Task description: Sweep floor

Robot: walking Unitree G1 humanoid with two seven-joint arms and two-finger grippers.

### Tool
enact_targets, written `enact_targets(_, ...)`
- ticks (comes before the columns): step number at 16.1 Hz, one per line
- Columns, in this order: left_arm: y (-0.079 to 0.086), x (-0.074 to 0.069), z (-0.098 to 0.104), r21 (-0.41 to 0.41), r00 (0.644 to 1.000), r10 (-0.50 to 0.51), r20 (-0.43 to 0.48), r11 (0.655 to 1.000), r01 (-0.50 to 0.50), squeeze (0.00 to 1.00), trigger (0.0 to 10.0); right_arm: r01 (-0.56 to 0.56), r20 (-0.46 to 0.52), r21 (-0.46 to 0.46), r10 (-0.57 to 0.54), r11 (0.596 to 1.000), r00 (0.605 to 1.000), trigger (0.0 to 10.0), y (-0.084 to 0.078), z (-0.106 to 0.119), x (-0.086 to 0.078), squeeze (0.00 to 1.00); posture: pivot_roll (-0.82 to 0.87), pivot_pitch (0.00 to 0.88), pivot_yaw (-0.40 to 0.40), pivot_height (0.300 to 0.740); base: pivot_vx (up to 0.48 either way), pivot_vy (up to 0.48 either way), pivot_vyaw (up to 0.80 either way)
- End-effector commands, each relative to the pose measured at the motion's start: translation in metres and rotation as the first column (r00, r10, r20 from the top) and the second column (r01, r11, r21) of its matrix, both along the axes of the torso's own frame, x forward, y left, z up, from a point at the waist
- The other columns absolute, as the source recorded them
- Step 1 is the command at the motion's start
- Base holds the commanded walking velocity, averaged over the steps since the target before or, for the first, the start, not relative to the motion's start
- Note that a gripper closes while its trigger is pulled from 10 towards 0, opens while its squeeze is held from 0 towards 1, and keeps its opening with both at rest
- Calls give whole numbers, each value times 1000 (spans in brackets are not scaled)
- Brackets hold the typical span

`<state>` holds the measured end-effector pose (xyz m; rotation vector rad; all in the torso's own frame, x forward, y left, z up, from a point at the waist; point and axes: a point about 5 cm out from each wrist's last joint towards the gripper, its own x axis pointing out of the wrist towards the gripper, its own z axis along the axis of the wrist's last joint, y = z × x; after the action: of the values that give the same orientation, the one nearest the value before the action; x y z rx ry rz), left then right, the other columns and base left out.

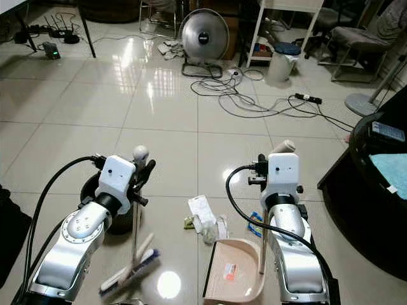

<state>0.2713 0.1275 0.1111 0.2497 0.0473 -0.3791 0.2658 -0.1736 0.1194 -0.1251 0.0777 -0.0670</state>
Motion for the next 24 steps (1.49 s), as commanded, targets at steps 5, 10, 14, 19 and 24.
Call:
enact_targets(5, -4, -1, 10, -7, 999, -20, 41, 1000, 21, 0, 10000, -11, 42, -9, 11, 1000, 999, 10000, -1, 9, 3, 0, 13, 44, -66, 740, 0, 0, 0)
enact_targets(10, -5, -1, 11, -8, 999, -28, 45, 1000, 29, 0, 10000, -9, 41, -7, 10, 1000, 999, 10000, -1, 8, 3, 0, 13, 43, -62, 740, -121, 0, 0)
enact_targets(14, -5, 0, 11, -9, 998, -31, 48, 999, 31, 0, 10000, -11, 39, -8, 11, 1000, 999, 10000, -1, 8, 2, 0, 14, 44, -64, 740, -304, 0, 0)
enact_targets(19, -4, -1, 11, -7, 998, -28, 48, 1000, 28, 0, 10000, -16, 40, -9, 16, 1000, 999, 10000, 0, 8, 3, 0, 17, 39, -69, 740, -302, 0, 0)
enact_targets(24, -5, -1, 11, -5, 998, -36, 47, 999, 36, 0, 10000, -11, 44, -9, 11, 1000, 999, 10000, -1, 8, 2, 0, 11, 26, -60, 740, -239, 0, 0)
